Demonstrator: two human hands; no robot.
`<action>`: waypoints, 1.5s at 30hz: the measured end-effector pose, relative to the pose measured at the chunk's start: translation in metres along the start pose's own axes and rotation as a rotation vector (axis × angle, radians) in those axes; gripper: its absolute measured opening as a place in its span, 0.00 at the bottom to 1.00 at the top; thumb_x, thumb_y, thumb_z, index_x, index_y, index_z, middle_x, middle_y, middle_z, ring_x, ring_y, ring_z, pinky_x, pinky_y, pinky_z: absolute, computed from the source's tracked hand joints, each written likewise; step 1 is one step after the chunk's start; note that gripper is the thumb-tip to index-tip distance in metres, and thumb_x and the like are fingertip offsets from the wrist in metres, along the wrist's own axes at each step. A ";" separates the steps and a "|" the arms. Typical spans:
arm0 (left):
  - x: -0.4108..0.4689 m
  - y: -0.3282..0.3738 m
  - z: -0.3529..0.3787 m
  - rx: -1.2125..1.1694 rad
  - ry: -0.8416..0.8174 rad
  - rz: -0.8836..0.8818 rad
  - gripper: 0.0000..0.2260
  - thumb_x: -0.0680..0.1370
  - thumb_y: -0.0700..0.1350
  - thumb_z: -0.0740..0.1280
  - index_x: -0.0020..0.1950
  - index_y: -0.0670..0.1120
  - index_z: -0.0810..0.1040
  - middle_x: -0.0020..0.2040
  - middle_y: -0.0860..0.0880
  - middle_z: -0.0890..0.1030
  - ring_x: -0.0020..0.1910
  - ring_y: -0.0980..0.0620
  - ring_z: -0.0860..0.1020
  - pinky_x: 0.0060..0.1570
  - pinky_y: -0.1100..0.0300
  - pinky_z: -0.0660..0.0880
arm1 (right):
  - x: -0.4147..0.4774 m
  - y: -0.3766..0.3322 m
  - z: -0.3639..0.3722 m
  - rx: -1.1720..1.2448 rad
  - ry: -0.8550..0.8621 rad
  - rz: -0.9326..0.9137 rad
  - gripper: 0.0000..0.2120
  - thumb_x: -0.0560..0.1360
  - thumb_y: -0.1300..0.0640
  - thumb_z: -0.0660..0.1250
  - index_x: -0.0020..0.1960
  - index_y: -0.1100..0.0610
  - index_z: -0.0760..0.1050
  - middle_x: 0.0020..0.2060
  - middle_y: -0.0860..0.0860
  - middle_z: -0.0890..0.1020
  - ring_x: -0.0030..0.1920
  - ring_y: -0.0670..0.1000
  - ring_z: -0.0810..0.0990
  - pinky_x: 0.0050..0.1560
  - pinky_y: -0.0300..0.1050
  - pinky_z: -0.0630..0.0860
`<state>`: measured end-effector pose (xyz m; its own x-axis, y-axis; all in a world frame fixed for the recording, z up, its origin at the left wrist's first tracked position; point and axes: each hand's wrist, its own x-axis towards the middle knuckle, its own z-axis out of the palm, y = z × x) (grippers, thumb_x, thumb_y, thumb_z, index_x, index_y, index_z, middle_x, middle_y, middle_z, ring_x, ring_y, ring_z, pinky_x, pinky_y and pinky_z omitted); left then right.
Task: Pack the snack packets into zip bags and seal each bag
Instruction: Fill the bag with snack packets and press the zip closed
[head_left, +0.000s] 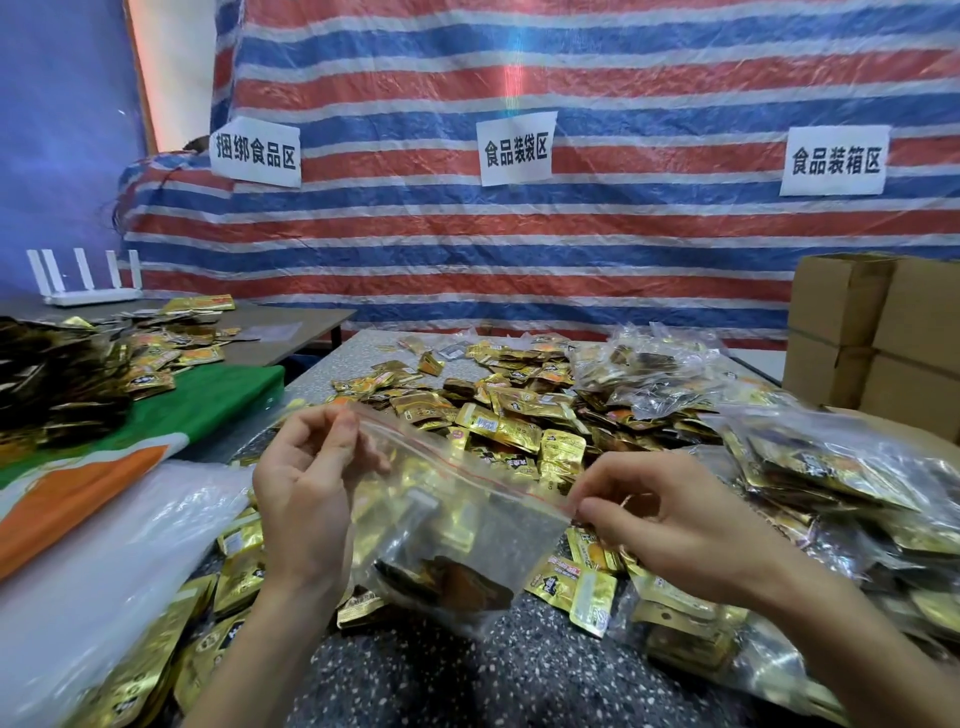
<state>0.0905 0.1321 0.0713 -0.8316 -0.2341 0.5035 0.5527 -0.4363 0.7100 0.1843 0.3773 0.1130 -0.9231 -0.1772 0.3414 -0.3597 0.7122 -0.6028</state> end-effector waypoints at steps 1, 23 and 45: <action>-0.001 0.000 0.000 0.006 -0.004 -0.002 0.09 0.81 0.36 0.62 0.44 0.43 0.79 0.35 0.46 0.77 0.33 0.49 0.75 0.35 0.62 0.78 | -0.001 -0.001 0.002 0.017 0.005 0.001 0.05 0.77 0.56 0.68 0.47 0.49 0.83 0.39 0.50 0.84 0.39 0.52 0.81 0.41 0.54 0.79; -0.009 0.021 -0.001 0.198 -0.302 -0.022 0.06 0.72 0.48 0.74 0.43 0.45 0.83 0.41 0.41 0.83 0.41 0.44 0.82 0.44 0.56 0.80 | 0.060 -0.077 0.040 -0.283 0.086 -0.198 0.05 0.78 0.49 0.67 0.48 0.47 0.80 0.37 0.43 0.81 0.41 0.48 0.79 0.45 0.53 0.79; -0.008 0.013 0.016 0.400 -0.302 0.130 0.07 0.80 0.34 0.66 0.44 0.44 0.78 0.38 0.49 0.80 0.36 0.52 0.80 0.37 0.63 0.77 | 0.075 -0.056 0.042 -0.142 0.053 -0.226 0.03 0.79 0.50 0.69 0.48 0.48 0.80 0.41 0.45 0.83 0.43 0.49 0.80 0.48 0.57 0.78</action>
<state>0.1053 0.1420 0.0847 -0.7351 0.0223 0.6776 0.6765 -0.0399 0.7353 0.1298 0.2955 0.1420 -0.8120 -0.3092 0.4950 -0.5294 0.7474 -0.4015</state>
